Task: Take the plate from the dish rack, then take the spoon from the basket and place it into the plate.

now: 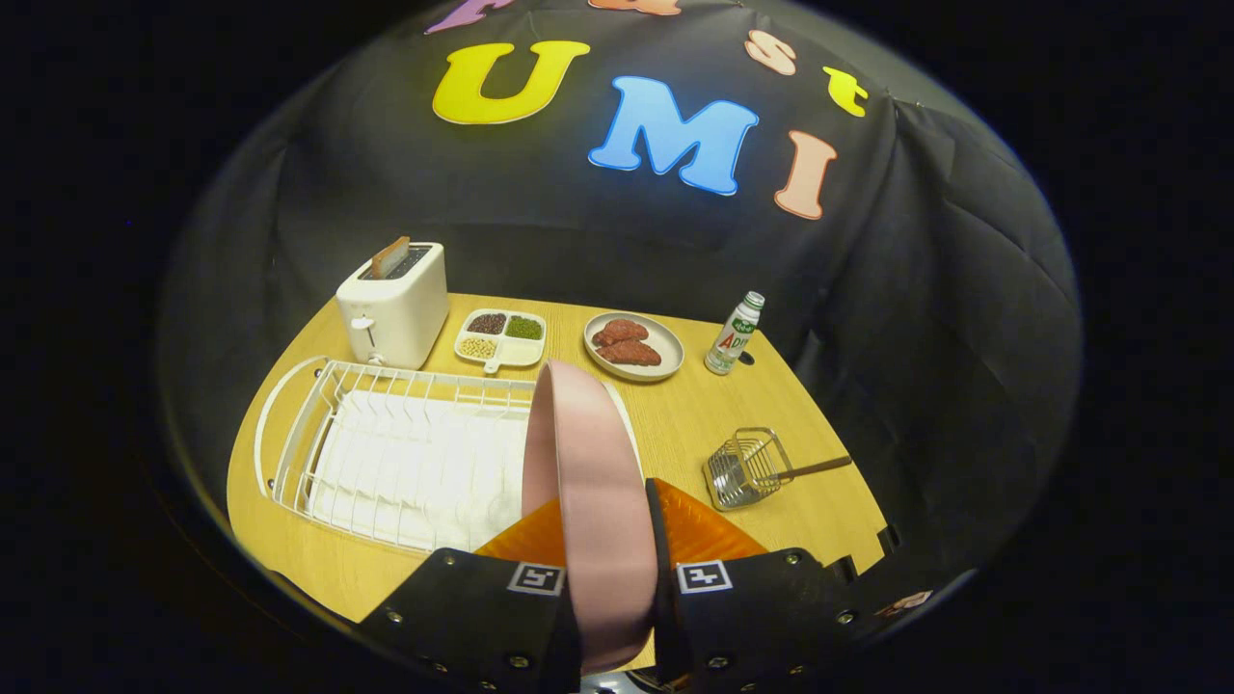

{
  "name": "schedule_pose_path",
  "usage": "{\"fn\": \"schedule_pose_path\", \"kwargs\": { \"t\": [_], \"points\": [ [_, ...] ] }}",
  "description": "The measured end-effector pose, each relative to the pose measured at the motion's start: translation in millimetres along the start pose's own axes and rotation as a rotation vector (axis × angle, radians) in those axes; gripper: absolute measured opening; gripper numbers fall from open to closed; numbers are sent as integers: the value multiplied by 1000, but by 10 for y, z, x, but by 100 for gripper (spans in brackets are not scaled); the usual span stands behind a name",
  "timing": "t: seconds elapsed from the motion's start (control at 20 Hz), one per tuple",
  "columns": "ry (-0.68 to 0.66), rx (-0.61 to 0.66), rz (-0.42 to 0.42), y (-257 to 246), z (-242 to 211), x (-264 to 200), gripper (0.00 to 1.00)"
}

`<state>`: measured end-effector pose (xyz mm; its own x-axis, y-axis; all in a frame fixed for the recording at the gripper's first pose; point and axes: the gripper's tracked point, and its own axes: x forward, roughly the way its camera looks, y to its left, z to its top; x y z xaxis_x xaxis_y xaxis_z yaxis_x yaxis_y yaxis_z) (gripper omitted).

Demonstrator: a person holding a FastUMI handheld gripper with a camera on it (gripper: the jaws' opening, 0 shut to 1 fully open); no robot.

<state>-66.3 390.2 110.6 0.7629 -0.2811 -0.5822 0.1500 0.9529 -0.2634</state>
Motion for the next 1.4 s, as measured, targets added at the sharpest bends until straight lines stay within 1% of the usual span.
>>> {"fn": "schedule_pose_path", "kwargs": {
  "t": [0.15, 0.3, 0.45, 0.65, 0.8, 0.95, 1.05, 1.15, 1.3, 1.4],
  "points": [
    [-11, -35, 11, -101, -271, -106, 28],
    [8, -40, 32, -152, -587, -161, 28],
    [43, -23, 95, -114, -903, -142, 28],
    [119, 70, 214, 64, -1281, -51, 28],
    [157, 143, 271, 135, -1452, 50, 28],
    [187, 289, 371, 266, -1557, 97, 27],
    [216, 374, 421, 344, -1652, 122, 28],
    [241, 446, 460, 394, -1712, 156, 28],
    [282, 516, 506, 481, -1792, 188, 28],
    [294, 499, 496, 483, -1865, 223, 30]
  ]
}}
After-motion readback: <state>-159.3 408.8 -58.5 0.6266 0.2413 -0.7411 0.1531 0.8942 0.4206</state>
